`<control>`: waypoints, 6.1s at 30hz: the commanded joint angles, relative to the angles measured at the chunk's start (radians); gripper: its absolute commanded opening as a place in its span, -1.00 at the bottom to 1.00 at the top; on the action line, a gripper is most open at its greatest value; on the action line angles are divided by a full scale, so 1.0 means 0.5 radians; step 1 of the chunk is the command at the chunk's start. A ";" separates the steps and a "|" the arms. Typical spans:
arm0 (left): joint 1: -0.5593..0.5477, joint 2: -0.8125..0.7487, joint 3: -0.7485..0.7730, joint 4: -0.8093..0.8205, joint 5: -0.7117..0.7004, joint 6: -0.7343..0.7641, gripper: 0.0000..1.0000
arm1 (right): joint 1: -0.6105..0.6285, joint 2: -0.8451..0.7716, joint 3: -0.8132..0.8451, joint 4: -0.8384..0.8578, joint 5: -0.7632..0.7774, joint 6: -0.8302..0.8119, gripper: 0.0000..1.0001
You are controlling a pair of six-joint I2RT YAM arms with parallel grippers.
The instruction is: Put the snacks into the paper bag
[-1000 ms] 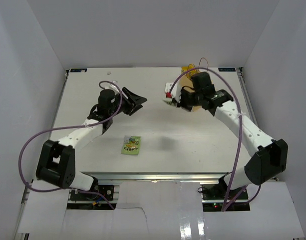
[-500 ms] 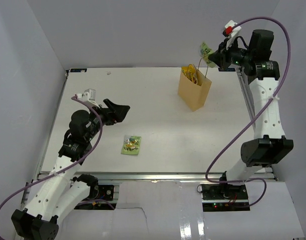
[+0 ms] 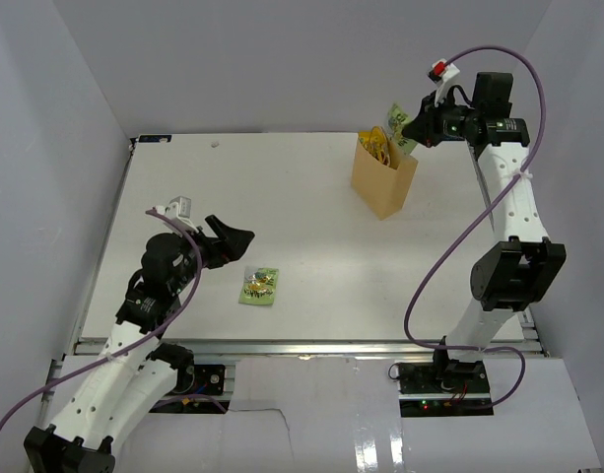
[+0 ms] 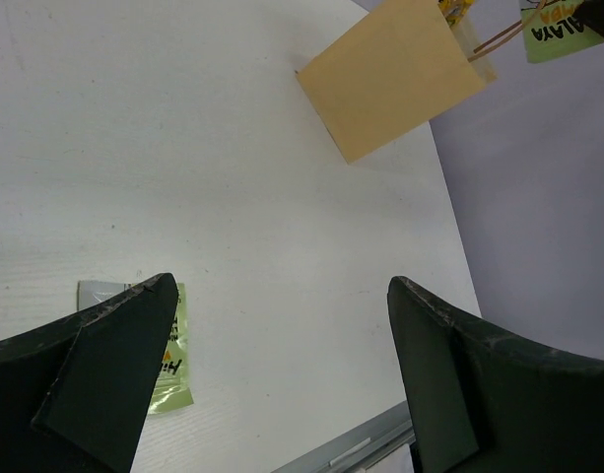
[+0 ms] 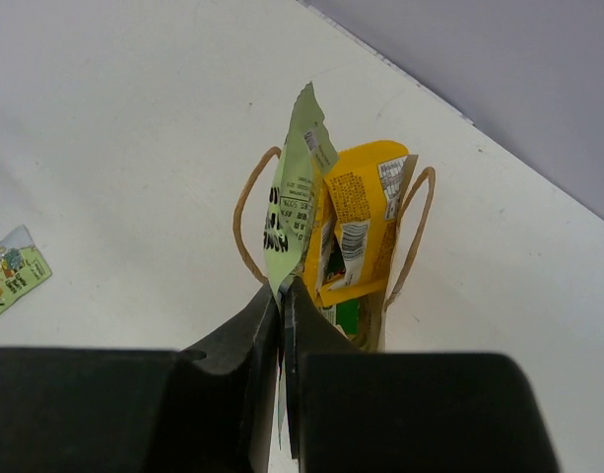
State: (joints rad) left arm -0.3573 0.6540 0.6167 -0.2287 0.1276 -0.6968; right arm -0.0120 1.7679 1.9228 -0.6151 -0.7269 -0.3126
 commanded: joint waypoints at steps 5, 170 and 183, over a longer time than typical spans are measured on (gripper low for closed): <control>-0.003 -0.023 -0.055 -0.024 0.006 -0.055 0.96 | 0.156 -0.020 -0.133 0.205 0.312 0.067 -0.85; -0.482 1.757 0.104 -0.193 0.076 0.124 -0.99 | 0.815 -0.674 -1.928 -0.065 -0.314 -0.447 0.39; -0.482 1.610 -0.150 0.442 0.588 -0.174 -1.00 | 1.046 -0.079 -1.720 0.528 -0.135 0.604 0.46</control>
State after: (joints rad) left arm -0.5911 1.4822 0.5785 -0.0601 0.3447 -0.7437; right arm 0.5003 1.6836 0.9890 -0.4355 -0.7685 -0.1238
